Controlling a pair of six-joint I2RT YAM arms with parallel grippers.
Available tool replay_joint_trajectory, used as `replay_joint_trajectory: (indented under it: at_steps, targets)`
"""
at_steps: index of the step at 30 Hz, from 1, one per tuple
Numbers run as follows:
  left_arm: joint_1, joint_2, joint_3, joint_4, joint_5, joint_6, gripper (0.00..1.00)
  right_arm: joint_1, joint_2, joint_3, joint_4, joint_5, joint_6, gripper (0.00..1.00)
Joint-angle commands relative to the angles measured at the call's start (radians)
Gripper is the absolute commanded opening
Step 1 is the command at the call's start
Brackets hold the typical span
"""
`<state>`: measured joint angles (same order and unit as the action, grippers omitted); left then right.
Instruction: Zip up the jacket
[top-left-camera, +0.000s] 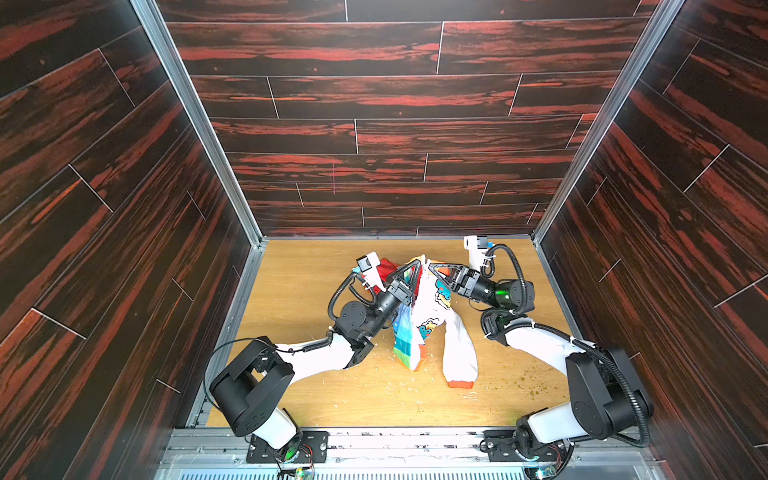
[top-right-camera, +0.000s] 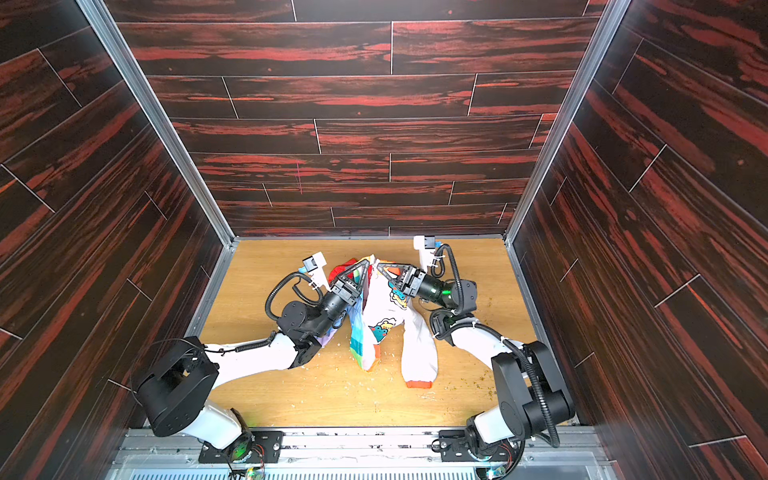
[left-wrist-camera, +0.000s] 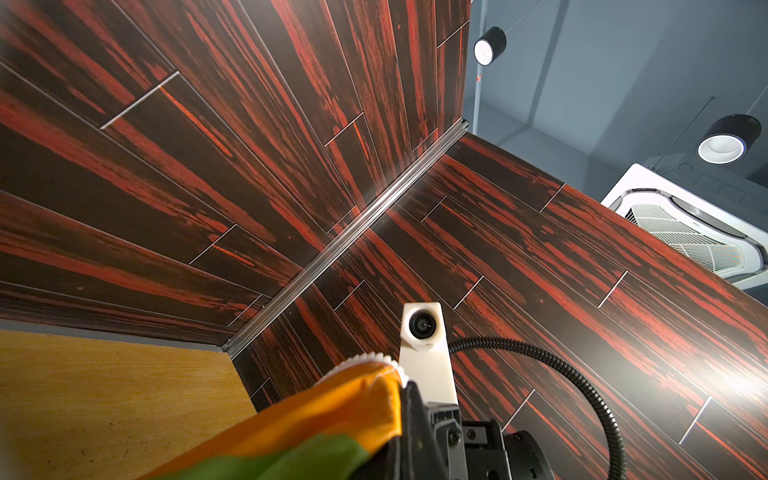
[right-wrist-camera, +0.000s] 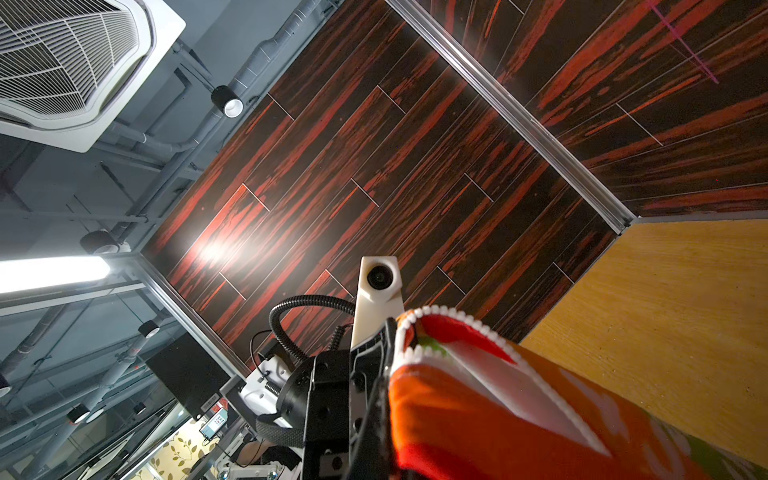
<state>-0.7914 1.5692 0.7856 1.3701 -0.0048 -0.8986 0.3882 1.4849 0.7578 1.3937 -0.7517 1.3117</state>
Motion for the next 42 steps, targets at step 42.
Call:
replay_joint_trajectory:
  at_steps: [42]
  targets:
    - [-0.005,0.003,0.0,0.04,0.047,-0.04,0.0,0.003,-0.021,0.044,0.047,0.029,0.018,0.0]
